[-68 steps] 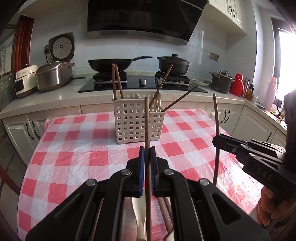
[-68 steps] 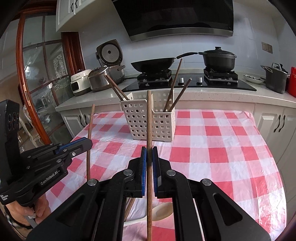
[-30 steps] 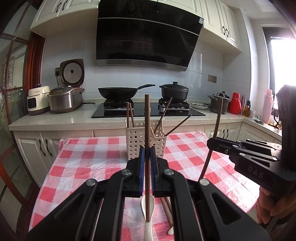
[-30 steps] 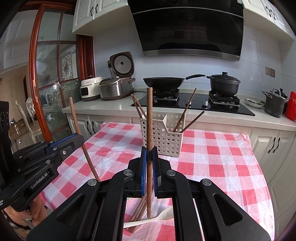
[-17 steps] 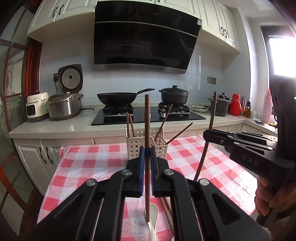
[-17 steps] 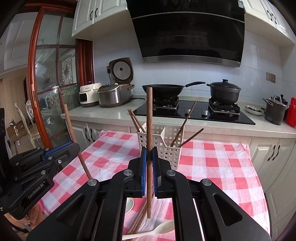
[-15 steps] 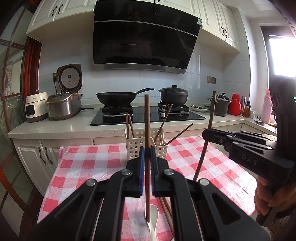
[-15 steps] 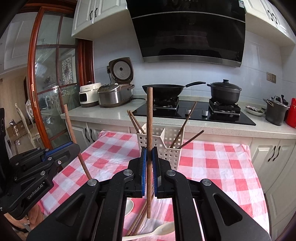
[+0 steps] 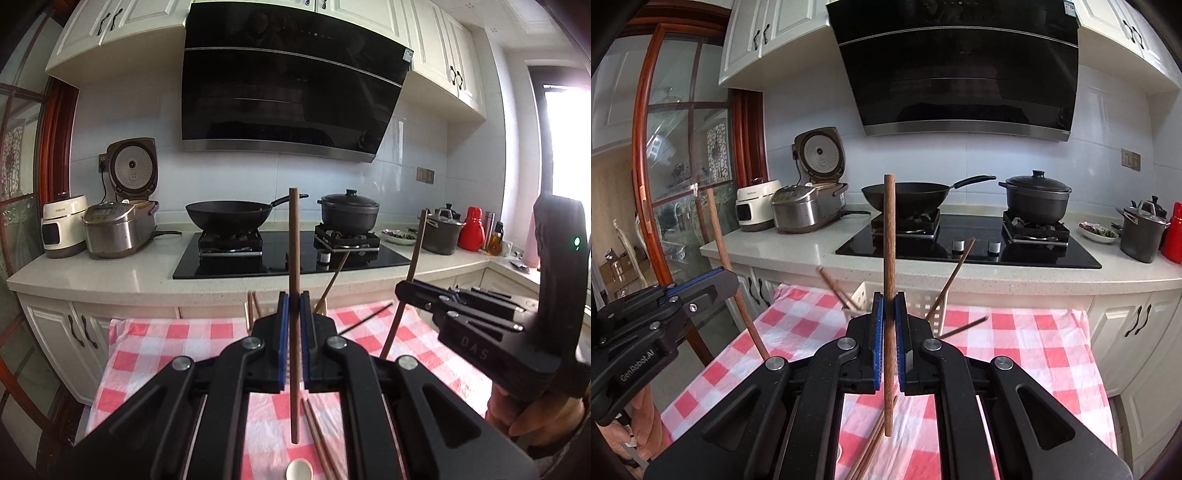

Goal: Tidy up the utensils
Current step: 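Lower both chopsticks into the white caddy and open both tools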

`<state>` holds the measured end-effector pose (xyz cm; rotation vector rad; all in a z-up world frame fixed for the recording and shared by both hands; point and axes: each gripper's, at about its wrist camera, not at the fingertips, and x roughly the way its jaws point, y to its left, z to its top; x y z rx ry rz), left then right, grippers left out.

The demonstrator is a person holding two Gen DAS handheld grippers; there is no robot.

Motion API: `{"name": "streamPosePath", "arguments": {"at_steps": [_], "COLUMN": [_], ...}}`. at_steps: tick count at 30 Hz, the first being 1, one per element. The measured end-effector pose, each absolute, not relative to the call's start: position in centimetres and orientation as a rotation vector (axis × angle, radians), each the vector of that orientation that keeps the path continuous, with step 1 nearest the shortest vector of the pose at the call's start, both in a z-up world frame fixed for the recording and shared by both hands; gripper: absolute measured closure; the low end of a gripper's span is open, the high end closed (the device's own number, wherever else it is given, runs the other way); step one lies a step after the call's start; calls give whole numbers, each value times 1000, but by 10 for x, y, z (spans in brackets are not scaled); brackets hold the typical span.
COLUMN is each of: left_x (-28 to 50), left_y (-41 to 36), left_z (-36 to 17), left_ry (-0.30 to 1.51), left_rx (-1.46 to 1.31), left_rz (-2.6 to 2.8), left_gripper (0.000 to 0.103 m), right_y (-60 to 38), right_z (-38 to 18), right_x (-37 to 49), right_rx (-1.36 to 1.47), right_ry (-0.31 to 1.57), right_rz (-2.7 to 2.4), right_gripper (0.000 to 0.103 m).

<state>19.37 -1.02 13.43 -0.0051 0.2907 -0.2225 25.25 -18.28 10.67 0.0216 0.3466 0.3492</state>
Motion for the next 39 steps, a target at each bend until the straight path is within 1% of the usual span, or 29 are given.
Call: {"name": "streamPosePath", "arguments": {"at_steps": [8, 20, 24, 29, 39], "left_x": [251, 324, 351, 376, 409], "left_y": [-29, -42, -38, -38, -31], "left_z": [176, 192, 185, 166, 118], "left_ry": [273, 196, 208, 219, 325], "left_rx": [-18, -54, -91, -72, -98], "left_rz": [-181, -45, -11, 31, 77], "left_gripper": [97, 97, 97, 97, 97], "right_y": [-195, -184, -182, -176, -160], "right_z": [126, 119, 113, 99, 68], "right_x": [306, 363, 385, 404, 428], "right_rx": [93, 102, 119, 135, 71], "right_ry": [321, 259, 273, 293, 356], "right_rz": [294, 182, 178, 187, 182], "right_gripper": [96, 96, 96, 96, 96]}}
